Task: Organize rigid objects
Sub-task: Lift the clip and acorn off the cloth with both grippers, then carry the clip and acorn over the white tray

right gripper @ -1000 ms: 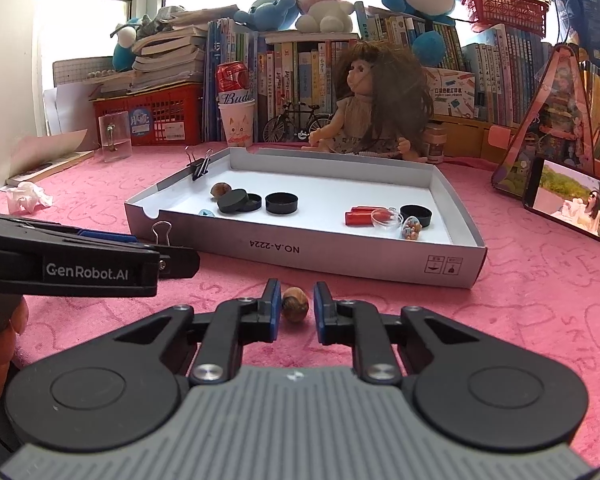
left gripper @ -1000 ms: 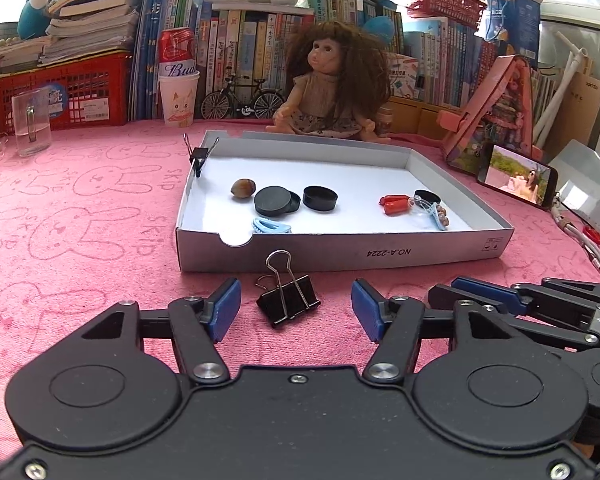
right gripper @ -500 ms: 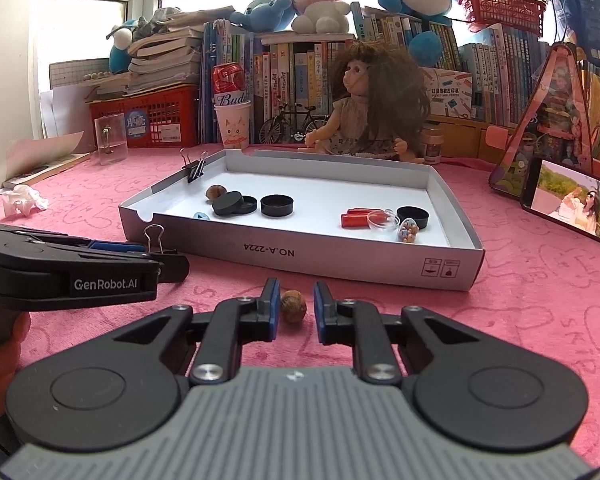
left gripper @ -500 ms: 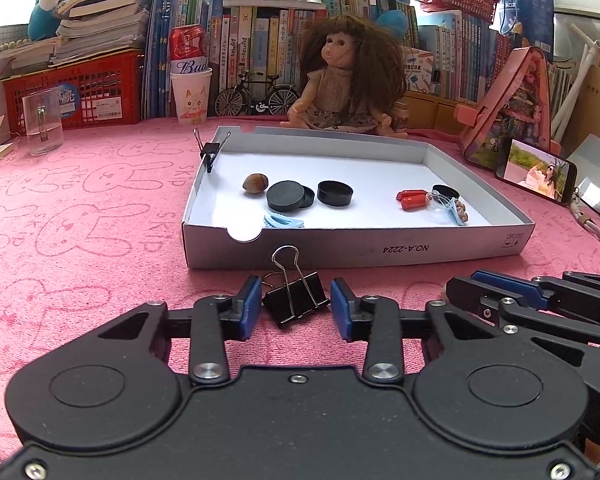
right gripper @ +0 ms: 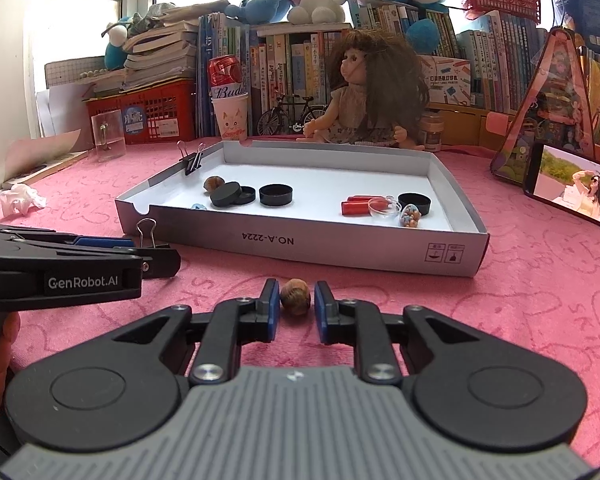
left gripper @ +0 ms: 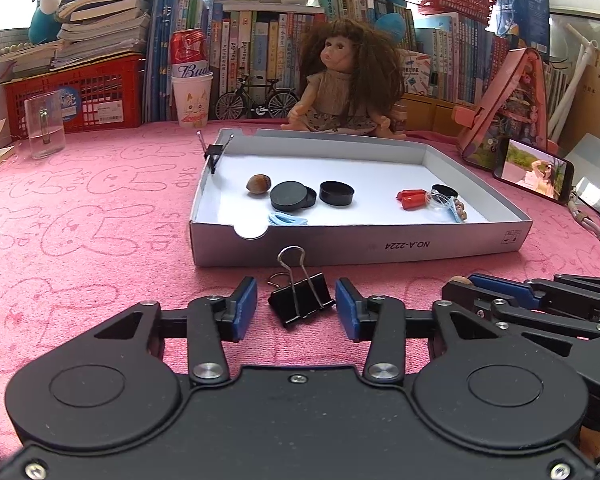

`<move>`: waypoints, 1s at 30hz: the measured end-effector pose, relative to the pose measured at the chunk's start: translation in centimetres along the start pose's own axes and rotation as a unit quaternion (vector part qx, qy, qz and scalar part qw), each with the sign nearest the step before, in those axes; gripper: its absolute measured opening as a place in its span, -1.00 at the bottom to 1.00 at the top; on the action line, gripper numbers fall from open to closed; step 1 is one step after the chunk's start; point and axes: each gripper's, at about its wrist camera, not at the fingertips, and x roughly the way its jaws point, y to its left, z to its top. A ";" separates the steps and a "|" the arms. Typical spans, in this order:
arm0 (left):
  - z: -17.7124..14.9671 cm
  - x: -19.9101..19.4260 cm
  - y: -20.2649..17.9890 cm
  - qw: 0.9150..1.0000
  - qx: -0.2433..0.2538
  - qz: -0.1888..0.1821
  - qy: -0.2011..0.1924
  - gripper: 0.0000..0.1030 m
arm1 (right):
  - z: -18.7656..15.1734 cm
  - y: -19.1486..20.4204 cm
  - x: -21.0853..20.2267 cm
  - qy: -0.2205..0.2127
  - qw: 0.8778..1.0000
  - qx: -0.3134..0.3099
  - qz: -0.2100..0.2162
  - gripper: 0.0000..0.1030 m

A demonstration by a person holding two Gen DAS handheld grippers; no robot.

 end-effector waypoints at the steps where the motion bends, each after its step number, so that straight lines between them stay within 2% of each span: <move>1: 0.0 -0.1 0.1 1.000 -0.002 0.001 0.001 -0.15 | 0.0 -0.1 -0.1 -0.001 1.000 0.003 -0.001 -0.40; 3: -0.2 -0.2 0.3 1.000 0.001 0.004 0.000 -0.11 | -0.1 -0.3 -0.1 -0.001 1.000 0.008 -0.002 -0.15; 12: -0.4 -0.5 1.1 1.000 0.003 0.011 -0.002 -0.06 | -0.3 -0.4 -0.1 -0.004 1.000 0.011 -0.006 -0.11; 15: -0.3 -0.3 0.7 1.000 0.007 0.009 -0.002 -0.11 | -0.4 0.3 0.1 -0.009 1.000 -0.002 -0.014 0.00; 18: -0.5 -0.3 0.4 1.000 0.019 0.011 -0.006 -0.36 | -0.7 1.0 0.1 -0.012 0.999 -0.023 -0.028 0.00; 20: -0.6 -0.5 0.3 1.000 0.019 0.005 -0.006 -0.39 | -0.6 1.0 0.0 -0.012 0.999 -0.020 -0.027 -0.11; 22: -0.5 -0.6 0.4 1.000 0.015 0.000 -0.005 -0.39 | -0.5 0.9 -0.1 -0.011 1.000 -0.013 -0.023 -0.47; 24: -0.4 -0.7 0.4 1.000 0.011 -0.005 -0.003 -0.39 | -0.3 0.7 -0.1 -0.007 1.000 -0.008 -0.023 -0.62; 30: 0.1 -1.4 0.0 1.000 0.011 -0.017 -0.011 -0.39 | 0.2 0.2 -0.3 -0.008 1.000 0.005 -0.022 -0.62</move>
